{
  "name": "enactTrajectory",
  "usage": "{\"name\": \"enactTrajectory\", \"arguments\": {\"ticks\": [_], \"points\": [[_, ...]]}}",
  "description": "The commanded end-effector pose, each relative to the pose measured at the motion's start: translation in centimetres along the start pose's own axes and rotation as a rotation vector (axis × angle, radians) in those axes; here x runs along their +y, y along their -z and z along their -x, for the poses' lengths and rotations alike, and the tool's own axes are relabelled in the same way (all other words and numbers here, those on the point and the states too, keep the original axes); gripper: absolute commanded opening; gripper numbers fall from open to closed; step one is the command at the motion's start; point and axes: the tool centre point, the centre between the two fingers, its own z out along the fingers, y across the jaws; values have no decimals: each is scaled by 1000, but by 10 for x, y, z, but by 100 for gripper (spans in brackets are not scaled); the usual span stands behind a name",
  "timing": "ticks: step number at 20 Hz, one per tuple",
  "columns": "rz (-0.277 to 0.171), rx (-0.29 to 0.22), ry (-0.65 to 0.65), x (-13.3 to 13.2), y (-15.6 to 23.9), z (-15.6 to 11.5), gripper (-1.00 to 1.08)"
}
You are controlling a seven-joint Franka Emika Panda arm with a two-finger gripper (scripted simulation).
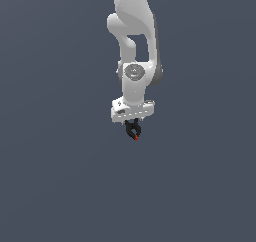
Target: Pick up the object and move it to a goal position.
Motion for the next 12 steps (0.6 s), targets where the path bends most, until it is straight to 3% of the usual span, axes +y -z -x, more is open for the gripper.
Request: {"name": "enactTrajectory", "arguments": {"ticks": [1,12], "points": [[0,3,12,-2,-3,3,100],[0,2,13,-2,-21,3,100]]}}
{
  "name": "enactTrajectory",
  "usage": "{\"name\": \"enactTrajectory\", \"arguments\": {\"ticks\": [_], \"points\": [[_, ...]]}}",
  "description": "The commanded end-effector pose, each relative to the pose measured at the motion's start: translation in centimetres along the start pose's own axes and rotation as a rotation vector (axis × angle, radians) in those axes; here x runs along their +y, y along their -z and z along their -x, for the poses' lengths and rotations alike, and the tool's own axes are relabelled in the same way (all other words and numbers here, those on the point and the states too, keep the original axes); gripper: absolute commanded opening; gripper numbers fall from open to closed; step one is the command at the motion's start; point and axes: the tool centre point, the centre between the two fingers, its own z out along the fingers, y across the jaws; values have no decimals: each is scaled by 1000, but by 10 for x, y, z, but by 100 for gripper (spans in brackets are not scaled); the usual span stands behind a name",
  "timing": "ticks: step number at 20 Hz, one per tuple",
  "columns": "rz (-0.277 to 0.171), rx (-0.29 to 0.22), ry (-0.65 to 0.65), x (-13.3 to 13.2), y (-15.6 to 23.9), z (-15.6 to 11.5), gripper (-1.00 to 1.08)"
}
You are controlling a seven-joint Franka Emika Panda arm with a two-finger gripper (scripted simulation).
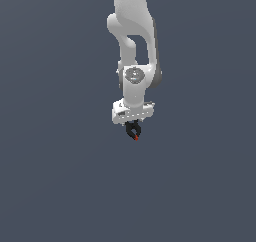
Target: Pick up the object and move it to a goal position.
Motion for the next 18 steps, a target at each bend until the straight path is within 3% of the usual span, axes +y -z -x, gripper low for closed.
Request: {"name": "enactTrajectory", "arguments": {"ticks": [1,11,12,18], "points": [[0,-1,1,0,-11,1,100],[0,0,3,0,-38,1,100],[0,0,3,0,-38,1,-100],[0,0,3,0,-38,1,-100]]}}
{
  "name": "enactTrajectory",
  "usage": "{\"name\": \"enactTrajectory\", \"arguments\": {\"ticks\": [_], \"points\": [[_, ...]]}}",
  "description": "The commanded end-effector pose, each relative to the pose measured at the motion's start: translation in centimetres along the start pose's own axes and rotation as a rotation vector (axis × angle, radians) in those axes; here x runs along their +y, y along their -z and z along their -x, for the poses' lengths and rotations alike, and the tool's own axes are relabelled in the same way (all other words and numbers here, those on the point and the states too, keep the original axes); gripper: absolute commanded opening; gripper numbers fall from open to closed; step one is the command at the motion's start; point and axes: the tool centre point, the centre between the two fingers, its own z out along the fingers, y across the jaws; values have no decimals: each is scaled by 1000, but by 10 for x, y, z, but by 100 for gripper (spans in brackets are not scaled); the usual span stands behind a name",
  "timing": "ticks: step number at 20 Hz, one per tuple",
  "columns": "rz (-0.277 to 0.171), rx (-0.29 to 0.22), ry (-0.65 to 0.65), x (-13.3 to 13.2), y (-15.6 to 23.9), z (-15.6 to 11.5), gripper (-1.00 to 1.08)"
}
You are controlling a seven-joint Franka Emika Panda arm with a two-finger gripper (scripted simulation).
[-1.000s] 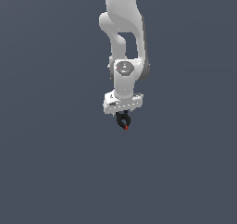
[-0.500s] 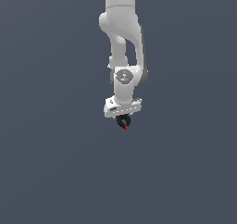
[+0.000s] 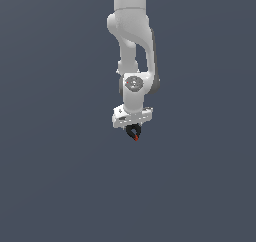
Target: Pick up the object and move it to a goal position.
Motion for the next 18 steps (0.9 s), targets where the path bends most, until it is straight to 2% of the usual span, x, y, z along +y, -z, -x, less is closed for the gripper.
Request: {"name": "enactTrajectory", "arguments": {"ticks": [1,10,18], "points": [[-1,0,1,-1,-1,0,-100],[0,0,0,-1,1,7,-100],[0,0,0,-4,4,38,-100]]}}
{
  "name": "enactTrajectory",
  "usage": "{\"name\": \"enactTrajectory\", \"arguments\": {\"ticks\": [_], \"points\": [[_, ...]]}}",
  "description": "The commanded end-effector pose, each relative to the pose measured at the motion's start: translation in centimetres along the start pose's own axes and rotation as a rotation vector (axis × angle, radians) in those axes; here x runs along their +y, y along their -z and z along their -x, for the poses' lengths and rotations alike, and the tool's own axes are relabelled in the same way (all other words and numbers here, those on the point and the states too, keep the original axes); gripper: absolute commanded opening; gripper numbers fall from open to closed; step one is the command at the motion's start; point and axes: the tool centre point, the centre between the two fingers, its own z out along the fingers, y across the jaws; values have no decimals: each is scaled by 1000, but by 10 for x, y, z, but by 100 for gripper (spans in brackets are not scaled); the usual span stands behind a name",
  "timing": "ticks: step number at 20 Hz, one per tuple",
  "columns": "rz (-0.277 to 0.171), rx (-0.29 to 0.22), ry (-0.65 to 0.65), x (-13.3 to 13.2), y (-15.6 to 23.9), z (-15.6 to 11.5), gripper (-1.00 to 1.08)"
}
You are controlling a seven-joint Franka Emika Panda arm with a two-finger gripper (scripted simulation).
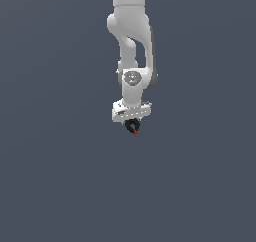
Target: Pick up the object and move it to a goal position.
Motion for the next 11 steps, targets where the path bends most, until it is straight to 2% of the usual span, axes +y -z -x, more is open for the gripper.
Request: {"name": "enactTrajectory", "arguments": {"ticks": [1,11], "points": [[0,2,0,-1,2,11,-100],[0,2,0,-3,4,32,-100]]}}
